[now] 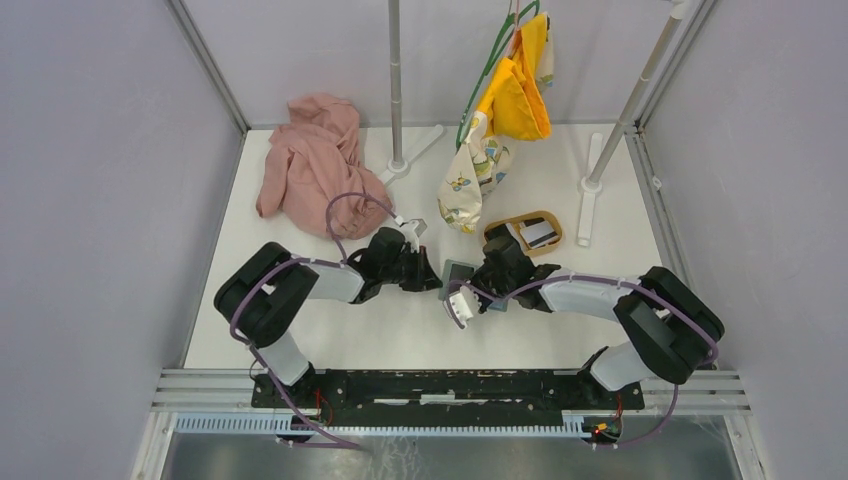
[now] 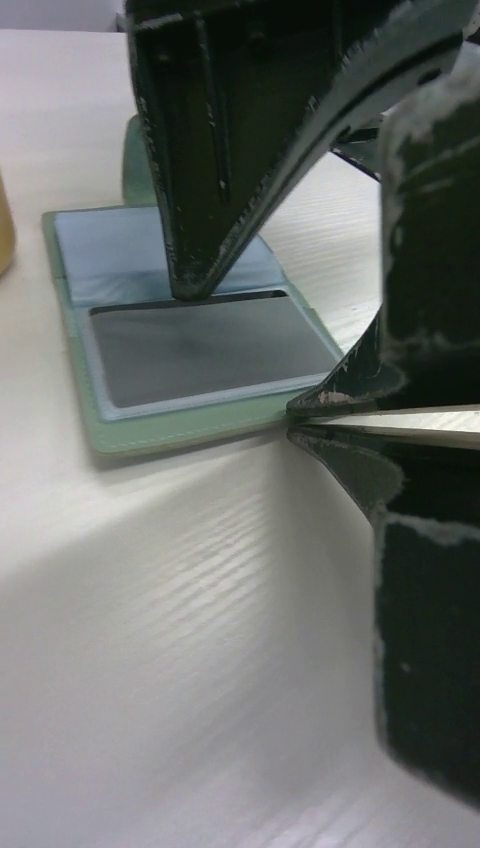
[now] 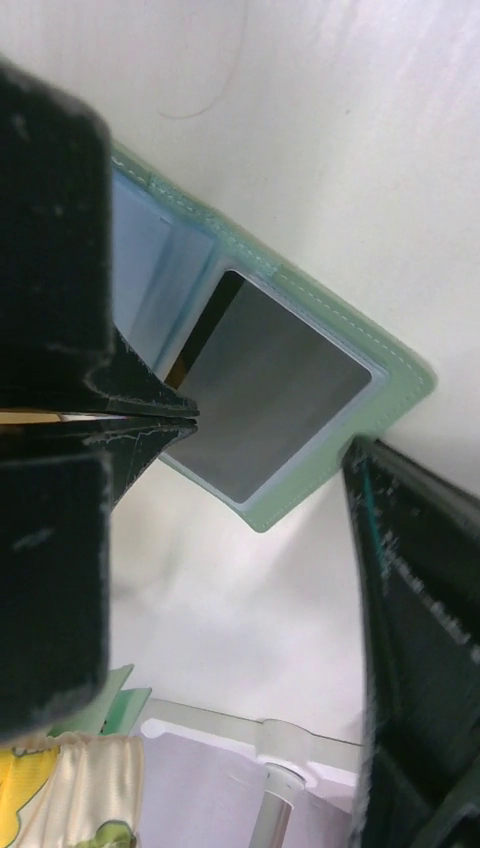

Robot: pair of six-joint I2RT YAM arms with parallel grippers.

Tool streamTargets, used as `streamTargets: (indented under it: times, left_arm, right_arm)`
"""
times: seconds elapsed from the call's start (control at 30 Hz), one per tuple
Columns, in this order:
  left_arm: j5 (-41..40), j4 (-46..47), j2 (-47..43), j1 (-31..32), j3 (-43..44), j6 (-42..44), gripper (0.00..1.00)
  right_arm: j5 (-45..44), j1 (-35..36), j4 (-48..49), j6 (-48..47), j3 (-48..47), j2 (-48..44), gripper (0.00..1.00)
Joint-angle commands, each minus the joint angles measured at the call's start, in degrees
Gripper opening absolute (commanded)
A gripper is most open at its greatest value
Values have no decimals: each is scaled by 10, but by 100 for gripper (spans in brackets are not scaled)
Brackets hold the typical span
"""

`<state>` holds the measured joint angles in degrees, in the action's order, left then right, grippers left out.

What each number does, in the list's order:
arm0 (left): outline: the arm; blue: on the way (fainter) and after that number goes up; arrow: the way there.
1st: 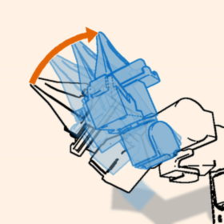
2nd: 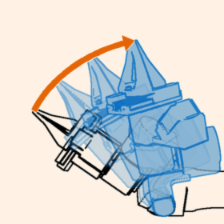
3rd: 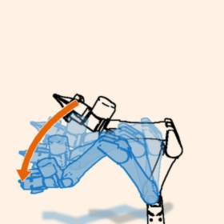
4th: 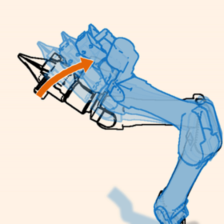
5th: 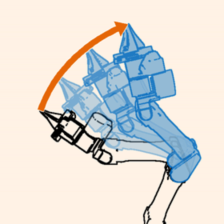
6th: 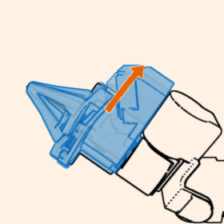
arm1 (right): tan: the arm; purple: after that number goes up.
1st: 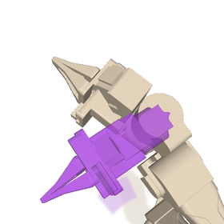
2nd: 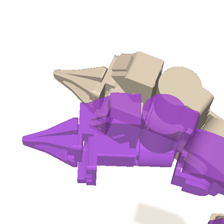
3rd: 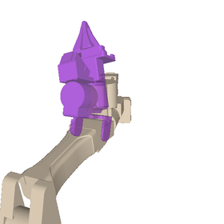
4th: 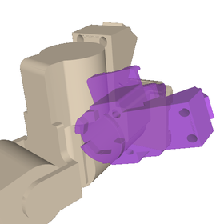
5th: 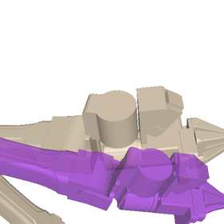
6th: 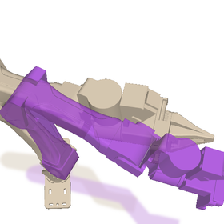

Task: Put the credit cards into the card holder
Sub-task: Insert the credit card into the card holder.

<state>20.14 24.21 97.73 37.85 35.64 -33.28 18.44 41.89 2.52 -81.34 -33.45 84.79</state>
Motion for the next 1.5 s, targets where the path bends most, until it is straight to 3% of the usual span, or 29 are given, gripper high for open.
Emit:
streamTargets:
  times: [0.0,0.17,0.4,0.7,1.07,1.23,1.37,1.47]
  left_arm:
    - [-10,-18,-38,4,-42,-32,12]
    - [-31,-17,-104,5,-78,-45,11]
    - [-57,-23,-125,6,-82,-34,13]
    - [-53,-28,-51,6,-7,3,25]
    - [2,-18,2,11,14,1,23]
    - [-24,-45,-45,12,-15,-1,23]
    - [-81,-99,-140,12,-38,14,25]
    - [-112,-135,-231,12,-44,38,26]
  right_arm:
    - [51,-8,6,92,-25,-42,2]
    - [122,-46,-74,152,-42,-65,2]
    - [40,-56,-100,158,-62,-6,0]
    - [16,-56,-65,199,-68,39,0]
    - [63,-47,-51,233,-81,57,0]
    - [101,-56,-78,227,-84,7,1]
    - [194,-105,-149,187,-94,-69,2]
    - [225,-161,-163,215,-107,-130,12]
